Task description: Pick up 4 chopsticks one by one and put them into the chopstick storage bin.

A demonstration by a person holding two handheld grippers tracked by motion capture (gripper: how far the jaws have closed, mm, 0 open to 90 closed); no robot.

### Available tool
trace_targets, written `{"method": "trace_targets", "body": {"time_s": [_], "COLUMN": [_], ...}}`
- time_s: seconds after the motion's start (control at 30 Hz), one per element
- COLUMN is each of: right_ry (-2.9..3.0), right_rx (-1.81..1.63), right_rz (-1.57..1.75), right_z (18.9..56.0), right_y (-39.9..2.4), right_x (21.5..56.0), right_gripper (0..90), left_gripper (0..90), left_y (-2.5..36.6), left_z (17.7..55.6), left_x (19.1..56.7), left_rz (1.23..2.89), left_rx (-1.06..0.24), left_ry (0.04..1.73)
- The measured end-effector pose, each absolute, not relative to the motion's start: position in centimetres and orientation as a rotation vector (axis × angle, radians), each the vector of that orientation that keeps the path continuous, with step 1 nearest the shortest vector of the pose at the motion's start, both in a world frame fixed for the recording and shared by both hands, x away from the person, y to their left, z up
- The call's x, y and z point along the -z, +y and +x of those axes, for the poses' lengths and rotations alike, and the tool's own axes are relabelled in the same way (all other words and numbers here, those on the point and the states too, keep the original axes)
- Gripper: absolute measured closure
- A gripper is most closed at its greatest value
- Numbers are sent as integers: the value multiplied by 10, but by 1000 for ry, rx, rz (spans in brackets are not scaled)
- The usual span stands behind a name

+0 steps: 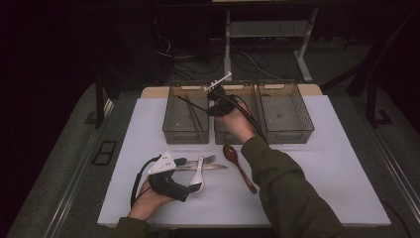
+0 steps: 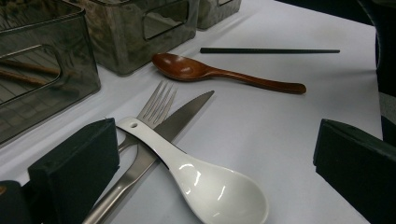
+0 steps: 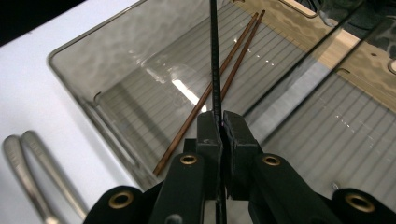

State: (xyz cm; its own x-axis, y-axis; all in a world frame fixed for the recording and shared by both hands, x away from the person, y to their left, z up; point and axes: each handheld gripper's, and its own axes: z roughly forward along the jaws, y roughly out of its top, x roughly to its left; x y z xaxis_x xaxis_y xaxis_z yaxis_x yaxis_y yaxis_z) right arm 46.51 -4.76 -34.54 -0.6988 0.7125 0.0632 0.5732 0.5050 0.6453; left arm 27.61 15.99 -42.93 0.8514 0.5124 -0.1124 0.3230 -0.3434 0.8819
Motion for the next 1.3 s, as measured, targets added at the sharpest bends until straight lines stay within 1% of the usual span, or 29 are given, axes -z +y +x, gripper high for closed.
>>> {"method": "trace_targets", "body": {"time_s": [0.4, 0.77, 0.8, 0.87, 0.97, 1.07, 1.17, 1.3], "right_ry": [2528, 2512, 2507, 2507, 2495, 2494, 2498, 2505], "right_rx": [-897, -875, -883, -911, -945, -978, -999, -1066], "right_rz": [1155, 1171, 1173, 1168, 1154, 1144, 1121, 1094], "right_z": [489, 493, 493, 493, 491, 489, 485, 478], "right_y": [-17, -4, -4, -4, -6, -10, -14, -25], "right_x": [360, 369, 369, 368, 364, 358, 352, 345], "right_gripper": [855, 847, 838, 748, 662, 594, 544, 511], "left_gripper": [0, 0, 0, 0, 0, 0, 0, 0], "left_y": [160, 158, 158, 158, 159, 159, 159, 158], "left_z": [277, 277, 277, 277, 277, 277, 277, 276], "left_x": [429, 429, 429, 429, 429, 429, 429, 429], "left_rz": [1951, 1954, 1954, 1953, 1955, 1955, 1955, 1957], "left_rx": [-218, -210, -210, -210, -211, -212, -210, -212], "left_ry": [616, 615, 614, 614, 612, 614, 617, 618]}}
